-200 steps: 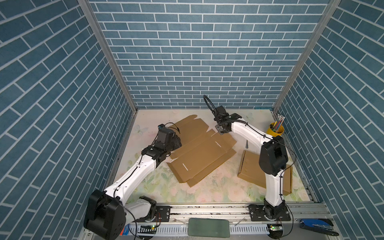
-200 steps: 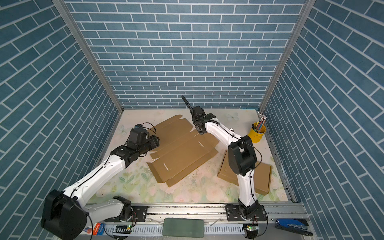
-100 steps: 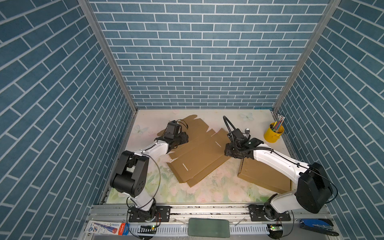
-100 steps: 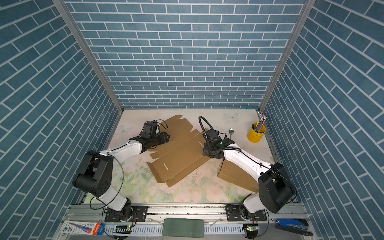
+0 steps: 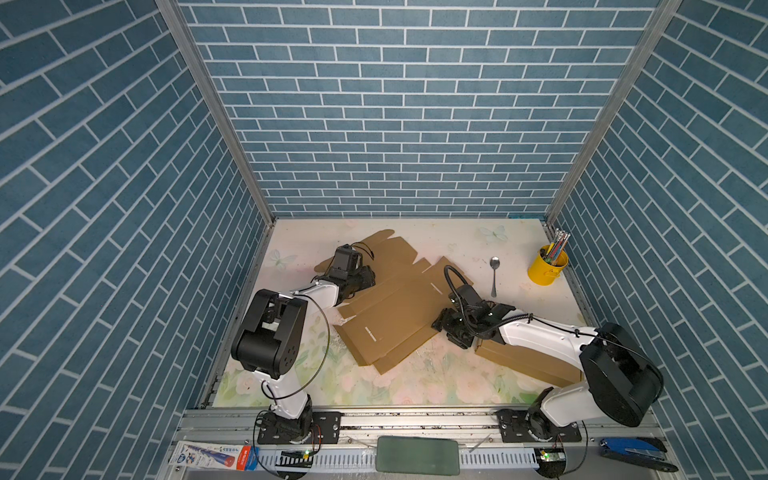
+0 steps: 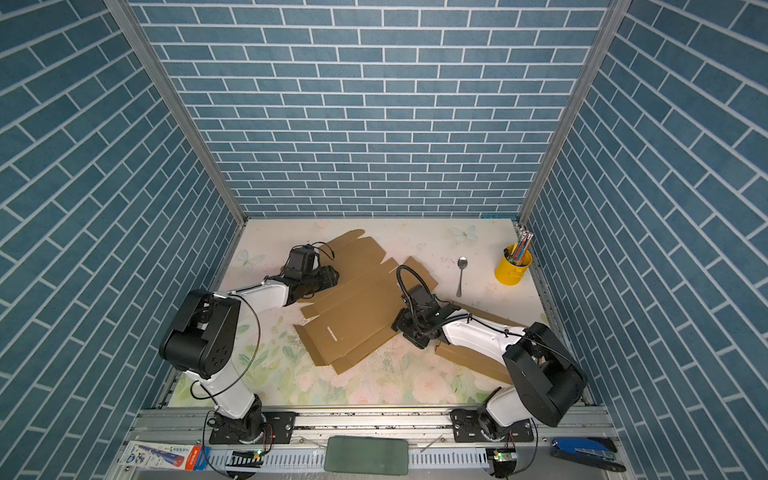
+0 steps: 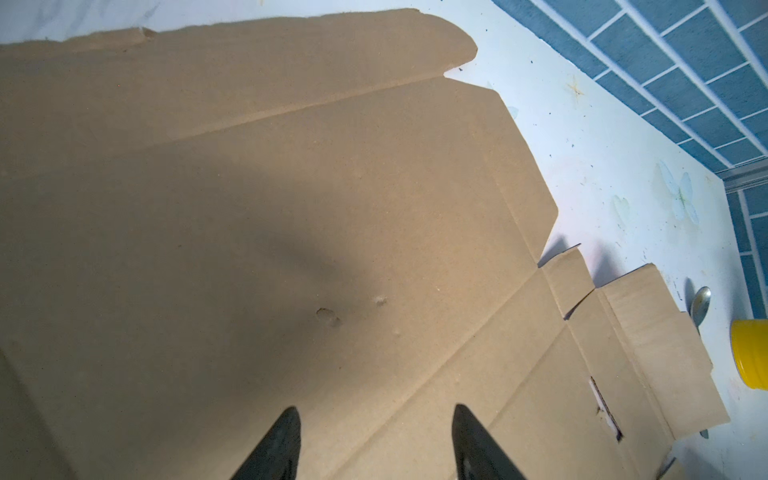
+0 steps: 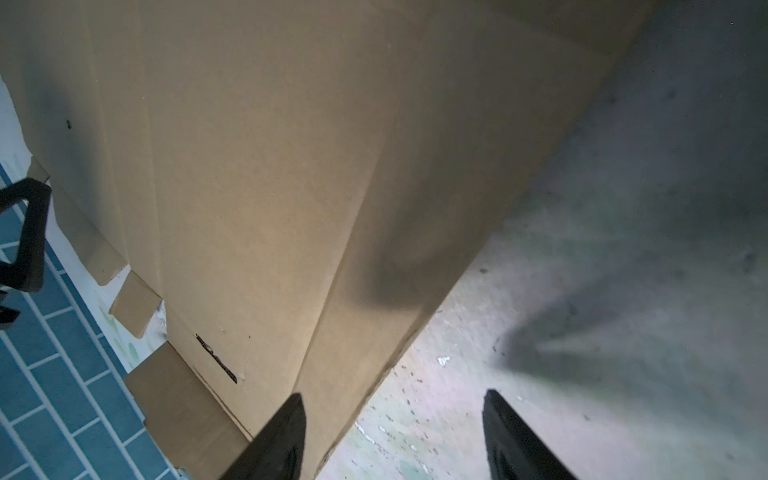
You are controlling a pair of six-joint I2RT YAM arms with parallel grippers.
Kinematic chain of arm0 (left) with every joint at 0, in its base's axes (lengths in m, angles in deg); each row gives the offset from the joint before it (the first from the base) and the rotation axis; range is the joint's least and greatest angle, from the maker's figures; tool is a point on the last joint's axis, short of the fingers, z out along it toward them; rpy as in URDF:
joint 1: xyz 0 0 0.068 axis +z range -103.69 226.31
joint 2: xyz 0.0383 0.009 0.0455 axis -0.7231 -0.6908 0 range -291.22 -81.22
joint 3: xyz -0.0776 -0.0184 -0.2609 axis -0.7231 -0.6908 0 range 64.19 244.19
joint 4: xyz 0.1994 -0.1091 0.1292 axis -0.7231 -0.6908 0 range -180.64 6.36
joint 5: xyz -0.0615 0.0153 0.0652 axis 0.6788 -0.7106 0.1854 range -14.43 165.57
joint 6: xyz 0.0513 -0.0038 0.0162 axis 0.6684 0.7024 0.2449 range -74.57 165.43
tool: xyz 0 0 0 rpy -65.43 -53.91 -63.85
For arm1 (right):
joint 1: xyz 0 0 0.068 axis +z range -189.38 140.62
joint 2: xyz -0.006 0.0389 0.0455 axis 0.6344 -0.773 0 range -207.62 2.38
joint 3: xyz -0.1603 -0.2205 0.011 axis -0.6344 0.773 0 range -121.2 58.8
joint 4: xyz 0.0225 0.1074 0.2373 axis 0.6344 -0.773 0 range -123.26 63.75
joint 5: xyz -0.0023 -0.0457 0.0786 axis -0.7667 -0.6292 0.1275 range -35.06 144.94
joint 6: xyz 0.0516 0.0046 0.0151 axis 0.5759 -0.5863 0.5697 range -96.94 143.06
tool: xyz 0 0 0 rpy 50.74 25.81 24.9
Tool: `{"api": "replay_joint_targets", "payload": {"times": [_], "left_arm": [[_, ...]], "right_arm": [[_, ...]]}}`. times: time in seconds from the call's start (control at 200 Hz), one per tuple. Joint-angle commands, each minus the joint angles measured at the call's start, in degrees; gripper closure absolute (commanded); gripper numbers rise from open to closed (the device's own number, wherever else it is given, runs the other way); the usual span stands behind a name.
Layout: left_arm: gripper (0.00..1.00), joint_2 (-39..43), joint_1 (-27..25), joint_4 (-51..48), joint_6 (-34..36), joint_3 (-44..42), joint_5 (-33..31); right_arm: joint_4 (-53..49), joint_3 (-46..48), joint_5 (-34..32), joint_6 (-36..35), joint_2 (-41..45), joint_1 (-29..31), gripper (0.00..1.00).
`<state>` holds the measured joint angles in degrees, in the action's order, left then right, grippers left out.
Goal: Fold the paper box
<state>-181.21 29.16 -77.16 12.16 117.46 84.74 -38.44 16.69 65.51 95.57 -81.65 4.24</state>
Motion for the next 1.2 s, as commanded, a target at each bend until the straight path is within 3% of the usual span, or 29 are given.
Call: {"api": "replay_joint_targets", "payload": {"times": [0.0,0.41,0.58,0.725,0.78,0.875,1.01,1.13,1.195], "left_arm": [[0.40,-1.24,0.53,1.69,-1.17,-2.21,-0.72],[0.41,1.73,1.15,4.80,-8.69,-12.99,-2.68],[0.41,4.36,1.15,7.33,-12.98,-18.61,-2.70],[0.42,6.95,0.74,9.96,-17.64,-22.86,-1.79],[0.42,8.83,0.41,9.09,-18.06,-23.32,-0.75],[0.40,15.35,0.29,-1.72,-13.58,-19.67,-0.91],[0.34,25.44,0.81,-18.45,-3.07,-9.49,-5.43],[0.31,30.35,1.84,-23.44,5.43,-2.88,-5.04],[0.28,32.10,2.73,-23.94,8.57,-1.01,-4.74]], "right_arm": [[6.15,1.40,1.37,5.81,-2.75,0.24,0.32],[22.09,-0.70,-3.10,6.81,-6.38,0.00,0.45],[15.21,-4.41,-5.86,4.87,-7.62,-0.33,0.55],[3.65,-8.68,-9.85,-0.03,-9.58,-0.45,0.78],[1.03,-10.52,-9.03,-4.43,-10.48,-1.17,0.91],[-9.97,-17.03,-9.07,-15.91,-11.33,-3.23,1.00],[-23.73,-26.70,-7.58,-34.71,-10.72,-6.41,1.00],[-41.42,-41.67,-5.88,-52.70,-15.97,-8.97,1.00],[-52.98,-51.25,-10.45,-60.94,-20.91,-9.00,1.00]]}}
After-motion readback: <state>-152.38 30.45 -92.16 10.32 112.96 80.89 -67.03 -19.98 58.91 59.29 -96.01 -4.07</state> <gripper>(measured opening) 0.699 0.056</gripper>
